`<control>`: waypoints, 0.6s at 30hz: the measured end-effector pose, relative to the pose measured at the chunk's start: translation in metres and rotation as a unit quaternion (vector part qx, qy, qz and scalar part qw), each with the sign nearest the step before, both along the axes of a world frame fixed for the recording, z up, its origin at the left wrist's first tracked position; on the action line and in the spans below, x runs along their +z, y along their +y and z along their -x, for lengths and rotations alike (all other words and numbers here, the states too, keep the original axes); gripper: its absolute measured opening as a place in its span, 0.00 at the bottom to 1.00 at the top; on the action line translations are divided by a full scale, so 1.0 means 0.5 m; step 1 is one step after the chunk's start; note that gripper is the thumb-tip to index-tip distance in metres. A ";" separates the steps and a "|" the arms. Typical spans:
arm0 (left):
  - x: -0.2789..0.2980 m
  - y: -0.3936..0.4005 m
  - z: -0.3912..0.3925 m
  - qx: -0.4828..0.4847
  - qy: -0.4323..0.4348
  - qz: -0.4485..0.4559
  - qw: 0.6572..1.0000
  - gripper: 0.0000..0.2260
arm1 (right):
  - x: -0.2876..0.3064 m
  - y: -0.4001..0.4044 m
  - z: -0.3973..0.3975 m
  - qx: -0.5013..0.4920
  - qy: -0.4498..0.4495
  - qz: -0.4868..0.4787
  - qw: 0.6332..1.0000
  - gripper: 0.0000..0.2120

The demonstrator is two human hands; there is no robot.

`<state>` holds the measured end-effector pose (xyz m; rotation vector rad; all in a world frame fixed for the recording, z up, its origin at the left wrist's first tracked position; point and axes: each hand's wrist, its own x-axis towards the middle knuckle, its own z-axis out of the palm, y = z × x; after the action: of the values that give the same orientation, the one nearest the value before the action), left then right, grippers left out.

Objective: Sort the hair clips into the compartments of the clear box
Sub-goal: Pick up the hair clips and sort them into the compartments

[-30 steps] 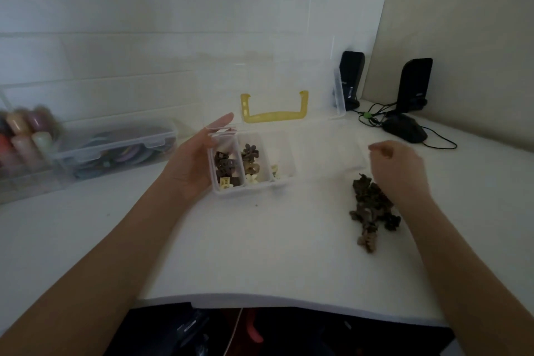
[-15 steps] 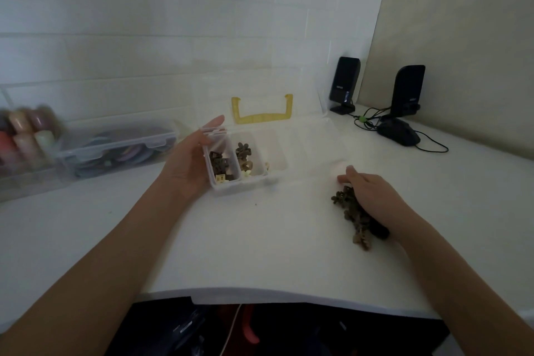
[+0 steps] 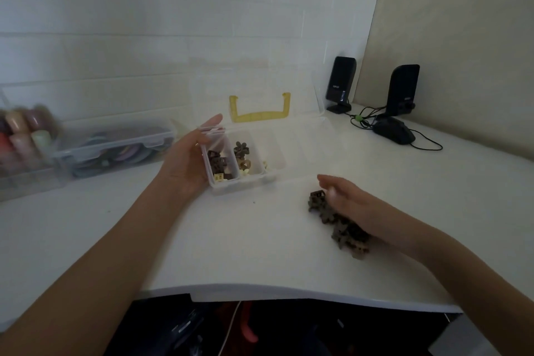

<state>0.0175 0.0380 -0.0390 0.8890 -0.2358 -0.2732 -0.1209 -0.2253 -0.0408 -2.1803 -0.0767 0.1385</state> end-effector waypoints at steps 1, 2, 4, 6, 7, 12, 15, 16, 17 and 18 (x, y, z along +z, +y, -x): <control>0.001 -0.001 0.000 -0.001 -0.001 0.003 1.000 0.25 | -0.001 0.002 0.014 0.024 -0.003 0.042 0.999 0.42; 0.002 -0.002 0.001 -0.008 -0.005 0.006 1.000 0.25 | -0.005 0.009 0.025 0.039 -0.012 0.082 0.996 0.44; 0.005 -0.005 0.005 -0.021 -0.015 0.004 1.000 0.30 | -0.015 0.026 0.035 0.032 -0.064 0.152 0.986 0.47; 0.008 -0.006 0.008 -0.026 -0.021 0.001 0.999 0.35 | -0.024 0.048 0.023 0.021 -0.116 0.165 0.979 0.43; 0.009 -0.007 0.010 -0.030 -0.022 0.001 0.999 0.36 | -0.025 0.059 0.015 0.021 -0.126 0.162 0.979 0.39; 0.012 -0.008 0.014 -0.032 -0.023 0.003 0.999 0.37 | -0.024 0.109 -0.036 0.058 -0.205 0.152 0.965 0.20; 0.014 -0.008 0.013 -0.033 -0.023 -0.001 0.999 0.37 | -0.024 0.140 -0.056 0.092 -0.230 0.140 0.959 0.16; 0.014 -0.008 0.013 -0.036 -0.026 -0.002 0.999 0.37 | -0.024 0.145 -0.059 0.095 -0.239 0.134 0.957 0.16; 0.015 -0.010 0.013 -0.037 -0.029 -0.004 0.999 0.38 | -0.024 0.146 -0.061 0.095 -0.247 0.129 0.956 0.17; 0.015 -0.011 0.013 -0.037 -0.032 -0.004 0.999 0.38 | -0.024 0.146 -0.060 0.094 -0.257 0.124 0.954 0.17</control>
<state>0.0111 0.0327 -0.0314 0.8989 -0.3264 -0.3144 -0.0910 -0.1524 -0.0528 -2.4054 -0.5896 -0.3352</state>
